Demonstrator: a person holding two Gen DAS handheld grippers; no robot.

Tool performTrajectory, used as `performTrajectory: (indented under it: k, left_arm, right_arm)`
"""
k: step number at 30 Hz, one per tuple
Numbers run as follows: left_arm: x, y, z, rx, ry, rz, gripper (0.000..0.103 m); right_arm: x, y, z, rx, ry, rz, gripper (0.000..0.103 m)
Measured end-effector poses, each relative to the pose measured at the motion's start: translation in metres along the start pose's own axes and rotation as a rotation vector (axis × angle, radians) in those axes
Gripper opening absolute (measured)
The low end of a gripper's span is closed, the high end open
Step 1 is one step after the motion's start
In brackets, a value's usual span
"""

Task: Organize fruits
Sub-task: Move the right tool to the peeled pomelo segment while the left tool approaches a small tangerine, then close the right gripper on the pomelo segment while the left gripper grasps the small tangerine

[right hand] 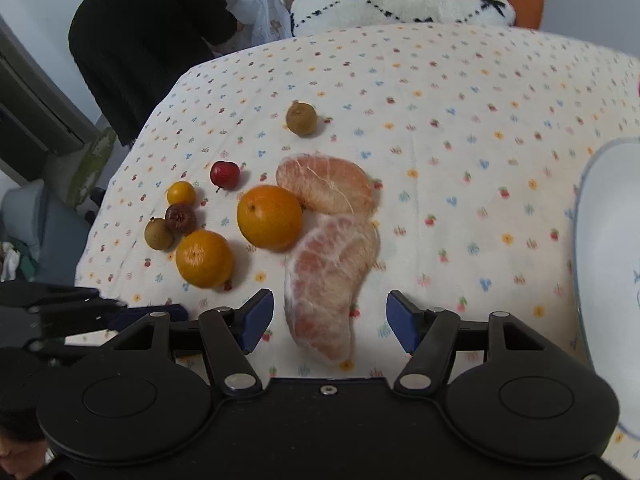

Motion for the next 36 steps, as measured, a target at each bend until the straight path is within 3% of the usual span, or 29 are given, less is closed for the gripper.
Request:
performTrajectory:
  k: [3, 5, 7, 13, 20, 27, 36]
  left_arm:
    - [0.002, -0.002, 0.002, 0.002, 0.008, 0.005, 0.022]
    - [0.002, -0.003, 0.001, 0.002, 0.011, 0.011, 0.022]
    - [0.004, -0.003, 0.0, -0.007, 0.011, 0.005, 0.022]
    - [0.003, -0.006, -0.001, -0.018, 0.02, 0.007, 0.022]
    - [0.006, -0.001, -0.01, -0.027, 0.0, -0.014, 0.022]
    - [0.008, 0.012, -0.029, -0.047, -0.031, -0.04, 0.022]
    - [0.011, 0.025, -0.067, -0.101, -0.075, -0.063, 0.022]
  right_arm:
    - [-0.006, 0.007, 0.004, 0.004, -0.017, 0.005, 0.062]
    - [-0.008, 0.009, 0.007, 0.012, -0.032, 0.008, 0.058]
    - [-0.009, 0.01, 0.01, 0.031, -0.052, 0.006, 0.045]
    - [-0.005, 0.008, 0.006, 0.051, -0.034, 0.031, 0.037]
    - [0.009, -0.005, -0.003, 0.018, -0.016, 0.041, 0.036]
    - [0.04, -0.01, -0.018, 0.004, 0.003, -0.01, 0.036]
    - [0.075, -0.011, -0.047, -0.013, -0.034, -0.065, 0.036]
Point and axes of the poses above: each gripper's, at about its wrist camera, not at the fingertips, and x roughly against the way its jaws point, z to its left, y to its top, the point moved 3 cm from there along -x, roughly the way its jaws point, and after that the axes turned 5 degrees about -z, right-handed, at the moved point
